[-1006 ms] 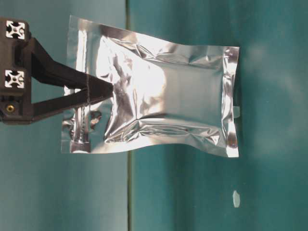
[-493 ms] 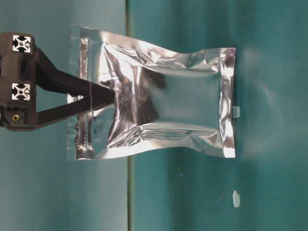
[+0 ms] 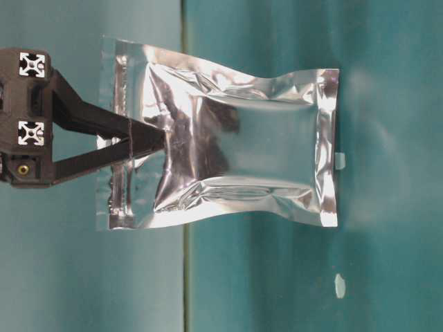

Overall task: Hand over the silver zip bag and make it stand upright.
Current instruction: 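Reach the left gripper to the bag's lower edge and close it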

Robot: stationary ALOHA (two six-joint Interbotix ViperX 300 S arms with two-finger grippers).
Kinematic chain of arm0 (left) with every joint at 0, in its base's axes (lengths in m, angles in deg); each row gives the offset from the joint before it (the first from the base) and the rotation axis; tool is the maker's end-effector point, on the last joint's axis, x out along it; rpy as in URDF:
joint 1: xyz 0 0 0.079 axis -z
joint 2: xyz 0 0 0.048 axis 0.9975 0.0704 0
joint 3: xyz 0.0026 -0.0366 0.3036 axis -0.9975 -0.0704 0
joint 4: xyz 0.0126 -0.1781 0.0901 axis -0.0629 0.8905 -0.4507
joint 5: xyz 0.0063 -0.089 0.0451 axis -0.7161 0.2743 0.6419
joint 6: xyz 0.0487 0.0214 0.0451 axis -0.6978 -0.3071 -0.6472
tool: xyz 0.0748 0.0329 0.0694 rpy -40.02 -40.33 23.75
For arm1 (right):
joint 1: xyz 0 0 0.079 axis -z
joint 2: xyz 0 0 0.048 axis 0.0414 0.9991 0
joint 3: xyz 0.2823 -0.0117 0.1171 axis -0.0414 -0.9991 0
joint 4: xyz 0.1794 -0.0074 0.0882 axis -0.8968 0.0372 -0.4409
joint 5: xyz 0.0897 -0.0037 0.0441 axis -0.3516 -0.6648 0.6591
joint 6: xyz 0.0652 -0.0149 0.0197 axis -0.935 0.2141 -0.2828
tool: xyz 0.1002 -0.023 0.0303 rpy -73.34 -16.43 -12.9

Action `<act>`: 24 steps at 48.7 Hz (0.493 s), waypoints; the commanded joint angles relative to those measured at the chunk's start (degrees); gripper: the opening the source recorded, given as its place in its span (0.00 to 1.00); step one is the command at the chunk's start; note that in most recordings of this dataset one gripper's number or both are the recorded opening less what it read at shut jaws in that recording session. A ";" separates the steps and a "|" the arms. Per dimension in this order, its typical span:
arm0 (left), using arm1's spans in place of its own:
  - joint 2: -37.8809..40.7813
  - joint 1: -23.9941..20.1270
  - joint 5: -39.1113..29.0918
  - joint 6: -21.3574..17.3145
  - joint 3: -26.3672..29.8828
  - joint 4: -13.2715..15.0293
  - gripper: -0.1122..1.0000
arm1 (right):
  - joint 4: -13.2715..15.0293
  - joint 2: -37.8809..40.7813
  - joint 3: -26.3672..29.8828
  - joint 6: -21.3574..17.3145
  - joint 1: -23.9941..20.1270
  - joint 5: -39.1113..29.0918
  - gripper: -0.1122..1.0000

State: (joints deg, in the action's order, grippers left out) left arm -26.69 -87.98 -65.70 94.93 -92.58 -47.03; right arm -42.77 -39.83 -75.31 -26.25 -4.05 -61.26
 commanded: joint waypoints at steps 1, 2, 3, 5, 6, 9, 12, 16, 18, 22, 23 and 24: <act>4.31 0.09 7.91 0.97 -0.09 -0.18 0.85 | 0.18 -0.62 0.26 -0.18 -0.18 0.26 0.11; 5.36 0.09 9.49 1.23 -0.09 -0.18 0.86 | 0.09 -0.62 0.26 -0.18 -0.18 0.26 0.11; 7.03 0.00 11.51 1.49 0.00 -0.18 0.86 | 0.09 -0.62 0.26 -0.18 -0.18 0.26 0.11; 9.23 0.00 13.97 1.58 0.35 -0.18 0.86 | 0.18 -0.62 0.26 -0.26 -0.18 0.18 0.11; 10.28 0.09 15.03 1.58 0.53 -0.18 0.86 | 0.18 -0.62 0.26 -0.26 -0.18 0.18 0.11; 13.62 0.09 17.23 1.58 1.76 -0.18 0.86 | 0.18 -0.62 0.26 -0.26 -0.18 0.18 0.11; 16.88 0.35 18.37 1.58 3.25 -0.18 0.86 | 0.18 -0.62 0.26 -0.26 -0.09 0.18 0.11; 21.01 0.88 18.72 1.49 5.71 -0.18 0.86 | 0.09 -0.62 0.26 -0.35 0.00 0.09 0.11; 22.68 1.23 18.90 1.49 6.77 -0.18 0.86 | 0.18 -0.62 0.26 -0.44 0.00 0.09 0.11; 26.02 1.41 19.16 1.05 8.79 -0.18 0.86 | 0.18 -0.62 0.26 -0.88 0.18 0.09 0.11; 26.63 1.41 19.34 1.05 9.05 -0.18 0.86 | 0.18 -0.62 0.26 -0.88 0.18 0.18 0.11; 27.25 1.41 19.60 1.05 9.32 -0.18 0.86 | 0.09 -0.62 0.26 -0.97 0.18 0.18 0.11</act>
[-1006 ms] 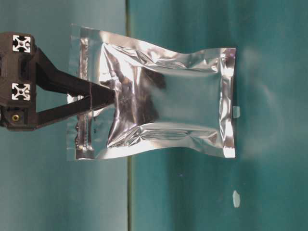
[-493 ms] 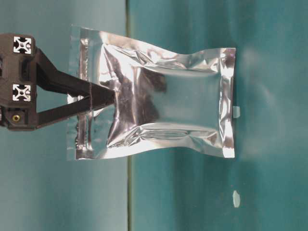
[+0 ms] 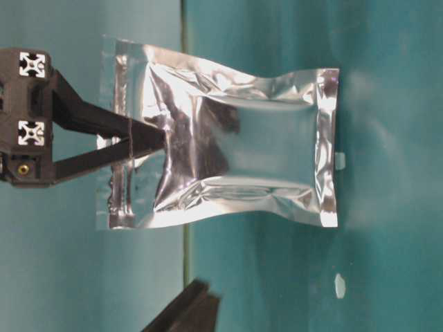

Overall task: Hand over the silver zip bag and make it stand upright.
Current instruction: 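Reach the left gripper to the bag's lower edge and close it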

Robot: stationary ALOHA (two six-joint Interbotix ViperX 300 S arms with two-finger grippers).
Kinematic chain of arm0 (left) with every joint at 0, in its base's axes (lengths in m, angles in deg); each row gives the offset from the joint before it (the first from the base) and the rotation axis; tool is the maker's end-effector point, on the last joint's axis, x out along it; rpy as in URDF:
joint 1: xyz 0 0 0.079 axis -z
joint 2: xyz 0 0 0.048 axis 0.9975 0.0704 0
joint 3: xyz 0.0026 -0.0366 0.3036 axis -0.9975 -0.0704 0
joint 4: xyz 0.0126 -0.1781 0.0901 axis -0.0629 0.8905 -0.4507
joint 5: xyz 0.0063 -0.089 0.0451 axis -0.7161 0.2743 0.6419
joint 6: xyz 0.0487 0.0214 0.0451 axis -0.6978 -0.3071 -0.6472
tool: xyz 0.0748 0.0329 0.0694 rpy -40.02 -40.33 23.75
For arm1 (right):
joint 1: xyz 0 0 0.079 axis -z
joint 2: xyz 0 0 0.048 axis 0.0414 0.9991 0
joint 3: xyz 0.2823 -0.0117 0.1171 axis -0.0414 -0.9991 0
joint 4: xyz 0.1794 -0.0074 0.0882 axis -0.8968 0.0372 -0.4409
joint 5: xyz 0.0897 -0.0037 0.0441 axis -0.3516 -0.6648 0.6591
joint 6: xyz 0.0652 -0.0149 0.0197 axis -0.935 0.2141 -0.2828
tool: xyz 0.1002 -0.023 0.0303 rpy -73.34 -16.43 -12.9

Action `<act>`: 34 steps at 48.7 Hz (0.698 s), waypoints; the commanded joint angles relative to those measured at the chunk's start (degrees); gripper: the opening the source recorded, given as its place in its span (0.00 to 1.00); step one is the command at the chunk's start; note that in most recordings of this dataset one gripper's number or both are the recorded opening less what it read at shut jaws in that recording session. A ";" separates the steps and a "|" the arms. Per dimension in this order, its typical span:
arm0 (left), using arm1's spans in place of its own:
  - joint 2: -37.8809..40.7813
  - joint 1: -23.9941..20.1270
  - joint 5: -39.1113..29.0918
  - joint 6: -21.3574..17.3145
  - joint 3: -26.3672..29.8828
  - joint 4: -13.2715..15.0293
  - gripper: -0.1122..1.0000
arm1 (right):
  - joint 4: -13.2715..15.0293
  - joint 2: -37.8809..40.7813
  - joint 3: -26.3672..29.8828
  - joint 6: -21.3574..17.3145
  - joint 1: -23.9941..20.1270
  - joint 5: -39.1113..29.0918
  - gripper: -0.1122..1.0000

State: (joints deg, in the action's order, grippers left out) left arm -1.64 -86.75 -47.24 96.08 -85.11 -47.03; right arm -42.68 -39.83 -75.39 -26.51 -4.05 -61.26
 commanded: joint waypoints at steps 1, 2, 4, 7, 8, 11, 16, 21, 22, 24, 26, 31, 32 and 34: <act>2.81 0.18 1.32 0.00 2.11 -0.18 0.86 | 0.09 -0.62 0.35 -0.79 0.18 0.26 0.11; 3.34 0.18 1.67 0.00 2.29 -0.18 0.86 | 0.09 -0.62 0.35 -0.79 0.26 0.26 0.11; 4.31 0.18 2.46 0.00 2.64 -0.18 0.86 | 0.00 -0.62 0.35 -0.79 0.18 0.26 0.11; 5.63 0.09 3.87 0.00 2.72 -0.09 0.86 | 0.09 -0.62 0.35 -0.79 0.26 0.26 0.11; 6.06 0.00 4.48 0.09 2.72 -0.18 0.86 | 0.00 -0.62 0.35 -0.79 0.26 0.26 0.11; 7.38 0.00 6.06 0.18 2.72 -0.18 0.86 | 0.09 -0.62 0.35 -0.79 0.18 0.26 0.11; 10.20 -0.18 9.49 0.35 3.16 -0.18 0.86 | 0.00 -0.62 0.26 -0.79 0.18 0.35 0.11; 13.18 -0.18 12.04 0.53 4.66 -0.18 0.86 | 0.09 -0.70 0.09 -0.88 0.18 0.26 0.11; 13.80 -0.09 12.30 0.53 5.10 -0.18 0.86 | 0.00 -0.70 0.09 -0.88 0.18 0.26 0.11; 14.85 -0.09 13.01 0.53 5.89 -0.18 0.86 | 0.00 -0.79 0.00 -0.88 0.26 0.26 0.11; 16.08 -0.09 13.45 0.53 6.77 -0.18 0.86 | 0.00 -0.79 -0.09 -0.88 0.18 0.26 0.11; 18.37 0.00 14.41 0.62 8.96 -0.18 0.86 | -0.09 -0.79 -0.18 -0.97 0.18 0.26 0.11; 18.72 0.00 14.50 0.62 9.49 -0.18 0.86 | -0.09 -0.88 -0.18 -0.97 0.26 0.26 0.11; 19.34 0.09 14.50 0.62 10.20 -0.18 0.86 | -0.09 -0.79 -0.18 -0.97 0.26 0.26 0.11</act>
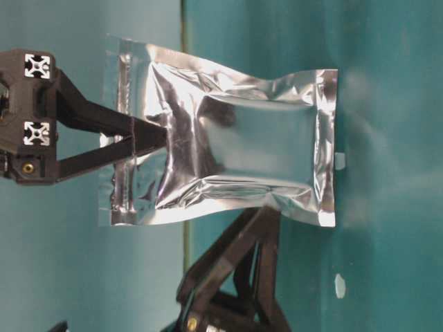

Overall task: Hand over the silver zip bag and make it stand upright.
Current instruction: 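Reach the left gripper to the bag's lower edge and close it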

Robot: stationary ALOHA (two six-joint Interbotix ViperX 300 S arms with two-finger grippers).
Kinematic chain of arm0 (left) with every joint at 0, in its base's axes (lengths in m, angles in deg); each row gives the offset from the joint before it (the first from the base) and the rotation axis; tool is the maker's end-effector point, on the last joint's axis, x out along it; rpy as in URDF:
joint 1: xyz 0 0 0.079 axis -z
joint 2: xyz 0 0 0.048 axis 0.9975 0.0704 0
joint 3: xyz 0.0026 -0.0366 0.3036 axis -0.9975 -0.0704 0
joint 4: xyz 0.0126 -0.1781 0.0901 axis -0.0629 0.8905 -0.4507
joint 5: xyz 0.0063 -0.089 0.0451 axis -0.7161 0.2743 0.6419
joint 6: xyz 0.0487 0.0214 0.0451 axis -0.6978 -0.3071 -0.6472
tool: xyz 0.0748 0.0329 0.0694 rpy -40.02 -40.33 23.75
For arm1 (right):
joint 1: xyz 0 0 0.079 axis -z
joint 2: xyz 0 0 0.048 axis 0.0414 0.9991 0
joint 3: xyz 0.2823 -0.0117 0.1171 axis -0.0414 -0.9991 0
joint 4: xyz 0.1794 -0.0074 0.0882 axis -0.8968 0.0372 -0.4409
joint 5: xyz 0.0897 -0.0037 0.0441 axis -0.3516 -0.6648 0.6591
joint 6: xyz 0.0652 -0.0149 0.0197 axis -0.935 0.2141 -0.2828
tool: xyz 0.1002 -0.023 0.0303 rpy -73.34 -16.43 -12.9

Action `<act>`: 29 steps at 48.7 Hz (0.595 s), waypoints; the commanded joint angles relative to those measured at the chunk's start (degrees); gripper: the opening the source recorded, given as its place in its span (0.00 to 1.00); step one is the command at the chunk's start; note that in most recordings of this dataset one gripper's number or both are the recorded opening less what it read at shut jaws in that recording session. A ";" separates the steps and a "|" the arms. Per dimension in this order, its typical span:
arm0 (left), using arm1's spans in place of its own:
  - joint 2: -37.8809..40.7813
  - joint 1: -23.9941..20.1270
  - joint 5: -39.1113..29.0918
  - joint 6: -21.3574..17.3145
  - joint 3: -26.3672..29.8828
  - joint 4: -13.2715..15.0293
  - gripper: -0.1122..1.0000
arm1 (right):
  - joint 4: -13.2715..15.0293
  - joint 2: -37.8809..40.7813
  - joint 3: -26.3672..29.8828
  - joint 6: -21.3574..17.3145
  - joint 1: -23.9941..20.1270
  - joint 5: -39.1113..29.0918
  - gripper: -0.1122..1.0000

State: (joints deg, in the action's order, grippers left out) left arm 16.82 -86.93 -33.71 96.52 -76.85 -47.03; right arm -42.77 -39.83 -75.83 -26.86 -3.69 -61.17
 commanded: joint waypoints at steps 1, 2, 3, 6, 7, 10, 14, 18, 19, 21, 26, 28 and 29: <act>1.14 0.26 1.05 0.18 2.29 -0.18 0.86 | 0.00 -0.79 0.26 -0.62 -0.18 0.18 0.11; 1.49 0.26 1.05 0.18 2.72 -0.18 0.86 | 0.00 -0.88 0.26 -0.62 -0.09 0.18 0.11; 1.85 0.26 1.05 0.18 2.99 -0.18 0.86 | 0.00 -0.79 0.26 -0.62 -0.18 0.18 0.11; 2.64 0.26 1.05 0.18 3.78 -0.18 0.86 | 0.00 -0.79 0.26 -0.62 -0.09 0.35 0.11; 2.99 0.26 1.05 0.18 3.96 -0.18 0.86 | 0.00 -0.88 0.26 -0.62 -0.09 0.35 0.11; 3.60 0.18 0.97 0.18 4.48 -0.18 0.86 | -0.09 -0.79 0.26 -0.70 -0.09 0.44 0.11; 4.39 0.18 0.97 0.18 5.19 -0.18 0.86 | -0.09 -0.79 0.26 -0.70 -0.09 0.44 0.11; 5.01 0.18 0.97 0.18 5.89 -0.18 0.85 | -0.09 -0.79 0.26 -0.62 0.00 0.53 0.11; 5.19 0.18 0.97 0.18 6.06 -0.18 0.85 | -0.09 -0.88 0.26 -0.70 0.00 0.53 0.11; 5.63 0.09 0.97 0.18 6.68 -0.18 0.85 | -0.09 -0.79 0.26 -0.70 0.00 0.53 0.11; 6.24 0.09 0.88 0.18 7.65 -0.18 0.85 | -0.09 -0.79 0.26 -0.70 0.09 0.53 0.11; 6.50 0.09 0.88 0.18 8.00 -0.18 0.85 | -0.09 -0.79 0.26 -0.70 0.09 0.53 0.11; 6.68 0.00 0.88 0.18 8.26 -0.09 0.85 | -0.18 -0.79 0.26 -0.70 0.00 0.53 0.11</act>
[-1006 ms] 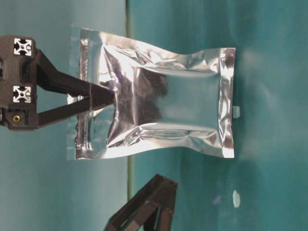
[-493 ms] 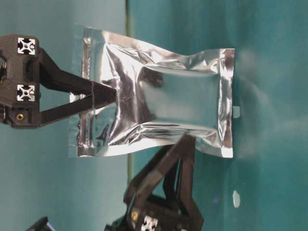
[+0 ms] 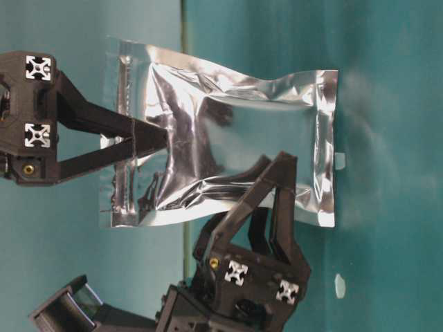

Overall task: Hand over the silver zip bag and make it stand upright.
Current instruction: 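Reach the left gripper to the bag's lower edge and close it, then open the right gripper to release the bag to the left gripper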

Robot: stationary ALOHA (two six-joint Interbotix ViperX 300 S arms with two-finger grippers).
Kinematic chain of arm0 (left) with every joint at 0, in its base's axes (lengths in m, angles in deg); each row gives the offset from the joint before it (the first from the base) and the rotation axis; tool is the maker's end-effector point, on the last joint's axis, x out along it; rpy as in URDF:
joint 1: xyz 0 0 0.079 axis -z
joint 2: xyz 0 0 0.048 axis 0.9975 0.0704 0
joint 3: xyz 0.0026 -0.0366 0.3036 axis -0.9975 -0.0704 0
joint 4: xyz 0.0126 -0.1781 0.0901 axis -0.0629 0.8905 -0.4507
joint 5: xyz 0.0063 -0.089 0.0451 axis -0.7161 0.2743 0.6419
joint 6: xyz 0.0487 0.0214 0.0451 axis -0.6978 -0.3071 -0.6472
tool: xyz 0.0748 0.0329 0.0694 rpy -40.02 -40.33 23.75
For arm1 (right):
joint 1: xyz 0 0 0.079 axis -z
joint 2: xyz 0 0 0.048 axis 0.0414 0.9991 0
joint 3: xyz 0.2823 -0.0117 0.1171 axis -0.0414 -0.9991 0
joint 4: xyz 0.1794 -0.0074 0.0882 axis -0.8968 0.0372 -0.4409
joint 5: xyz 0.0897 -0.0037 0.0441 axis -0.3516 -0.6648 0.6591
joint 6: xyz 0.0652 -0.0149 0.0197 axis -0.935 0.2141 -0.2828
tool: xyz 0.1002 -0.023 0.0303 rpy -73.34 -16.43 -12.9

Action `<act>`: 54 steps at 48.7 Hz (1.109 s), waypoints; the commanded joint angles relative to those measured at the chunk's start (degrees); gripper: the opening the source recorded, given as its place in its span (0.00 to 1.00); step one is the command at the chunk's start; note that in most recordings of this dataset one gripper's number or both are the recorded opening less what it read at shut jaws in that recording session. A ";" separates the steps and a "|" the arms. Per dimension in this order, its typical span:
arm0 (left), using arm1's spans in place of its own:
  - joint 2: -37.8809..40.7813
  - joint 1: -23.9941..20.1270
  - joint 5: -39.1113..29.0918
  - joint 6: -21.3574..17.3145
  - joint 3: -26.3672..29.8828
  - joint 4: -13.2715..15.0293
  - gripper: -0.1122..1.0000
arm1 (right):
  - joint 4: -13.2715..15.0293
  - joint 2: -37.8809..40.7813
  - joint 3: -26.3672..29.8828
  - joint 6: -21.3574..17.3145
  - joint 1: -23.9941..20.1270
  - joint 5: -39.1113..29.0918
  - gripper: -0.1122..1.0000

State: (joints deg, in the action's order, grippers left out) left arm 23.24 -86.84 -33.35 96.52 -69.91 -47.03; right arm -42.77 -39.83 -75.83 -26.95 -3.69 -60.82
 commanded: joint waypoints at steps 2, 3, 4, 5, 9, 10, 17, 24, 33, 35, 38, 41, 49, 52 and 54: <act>0.53 0.00 0.44 0.18 1.85 -0.18 0.85 | -0.09 -0.88 0.26 -0.62 0.09 0.18 0.11; 0.70 0.00 0.44 0.18 2.02 -0.18 0.84 | -0.09 -0.79 0.26 -0.62 0.00 0.18 0.11; 0.79 -0.09 0.35 0.18 2.20 -0.18 0.84 | -0.09 -0.79 0.26 -0.62 0.00 0.18 0.11; 0.97 -0.09 0.35 0.18 2.37 -0.18 0.84 | -0.09 -0.79 0.26 -0.62 0.00 0.18 0.11; 1.41 -0.09 0.44 0.18 2.72 -0.18 0.84 | -0.18 -0.79 0.26 -0.62 0.00 0.18 0.11; 1.49 -0.09 0.35 0.18 2.81 -0.18 0.84 | -0.18 -0.79 0.26 -0.62 0.09 0.18 0.11; 1.93 -0.09 0.18 0.18 3.16 -0.18 0.83 | -0.18 -0.88 0.26 -0.62 0.00 0.18 0.11; 2.55 -0.09 -0.62 0.09 3.96 -0.18 0.78 | -0.18 -0.88 0.26 -0.62 0.09 0.26 0.11; 2.72 0.00 -2.81 -0.62 4.48 -0.18 0.67 | -0.18 -0.88 0.26 -0.62 0.09 0.26 0.11; 2.72 -0.09 -3.69 -0.79 4.48 -0.18 0.62 | -0.18 -0.79 0.26 -0.62 0.09 0.26 0.11; 2.72 0.00 -4.57 -1.05 4.48 -0.18 0.55 | -0.18 -0.79 0.26 -0.62 0.09 0.26 0.11; 2.72 0.00 -5.10 -1.58 4.48 -0.18 0.47 | -0.18 -0.79 0.26 -0.62 0.09 0.53 0.11; 2.72 0.09 -6.50 -2.81 4.48 -0.18 0.38 | -0.18 -0.79 0.26 -0.62 0.00 1.49 0.11; 2.72 0.09 -6.94 -2.99 4.57 -0.18 0.38 | -0.18 -0.88 0.26 -0.62 0.00 1.58 0.11; 2.72 0.09 -7.29 -2.99 4.57 -0.18 0.38 | -0.18 -0.88 0.26 -0.62 0.00 1.58 0.11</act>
State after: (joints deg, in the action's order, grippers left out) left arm 26.14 -86.93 -40.21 93.62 -65.86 -47.03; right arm -42.77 -39.83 -75.92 -26.95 -3.43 -59.76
